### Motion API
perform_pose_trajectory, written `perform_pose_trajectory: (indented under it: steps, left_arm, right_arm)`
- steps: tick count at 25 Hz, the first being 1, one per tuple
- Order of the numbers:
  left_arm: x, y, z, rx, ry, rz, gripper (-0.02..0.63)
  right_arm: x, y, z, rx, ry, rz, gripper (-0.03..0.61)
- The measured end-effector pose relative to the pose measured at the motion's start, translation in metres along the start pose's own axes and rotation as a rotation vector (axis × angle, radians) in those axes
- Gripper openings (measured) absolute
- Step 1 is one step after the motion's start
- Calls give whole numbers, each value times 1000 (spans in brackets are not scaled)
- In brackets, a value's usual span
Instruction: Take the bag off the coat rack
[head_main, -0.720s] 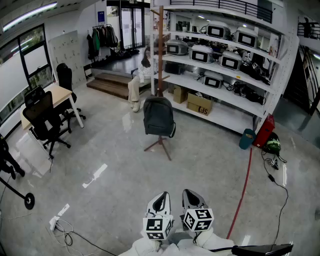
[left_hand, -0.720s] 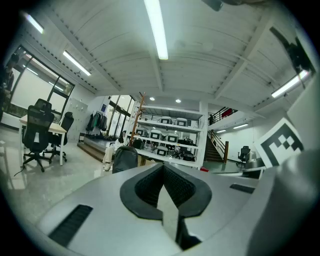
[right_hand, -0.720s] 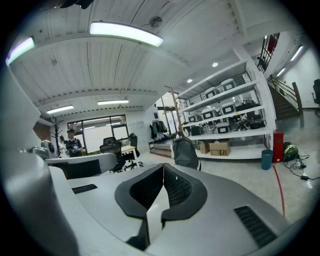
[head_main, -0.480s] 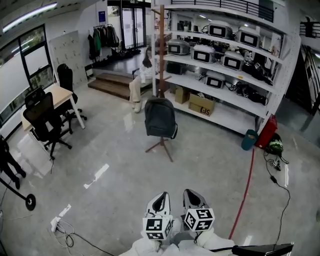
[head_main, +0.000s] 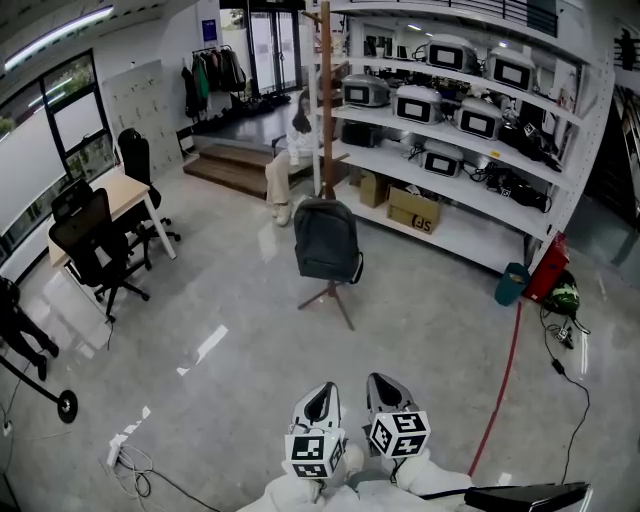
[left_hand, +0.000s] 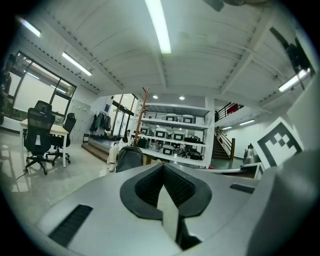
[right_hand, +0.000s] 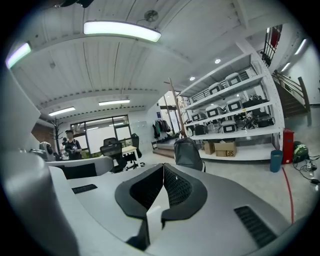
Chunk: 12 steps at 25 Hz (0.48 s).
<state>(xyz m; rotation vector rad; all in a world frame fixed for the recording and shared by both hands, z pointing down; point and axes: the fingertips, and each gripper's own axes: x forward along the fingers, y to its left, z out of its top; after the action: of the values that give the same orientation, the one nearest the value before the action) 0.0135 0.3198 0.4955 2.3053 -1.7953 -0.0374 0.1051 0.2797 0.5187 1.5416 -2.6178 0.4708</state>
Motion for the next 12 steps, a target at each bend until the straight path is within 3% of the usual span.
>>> perform_pose_trajectory:
  steps: [12]
  left_arm:
    - [63, 16, 8, -9, 6, 26, 2]
  right_arm:
    - [54, -38, 18, 17, 8, -5, 12]
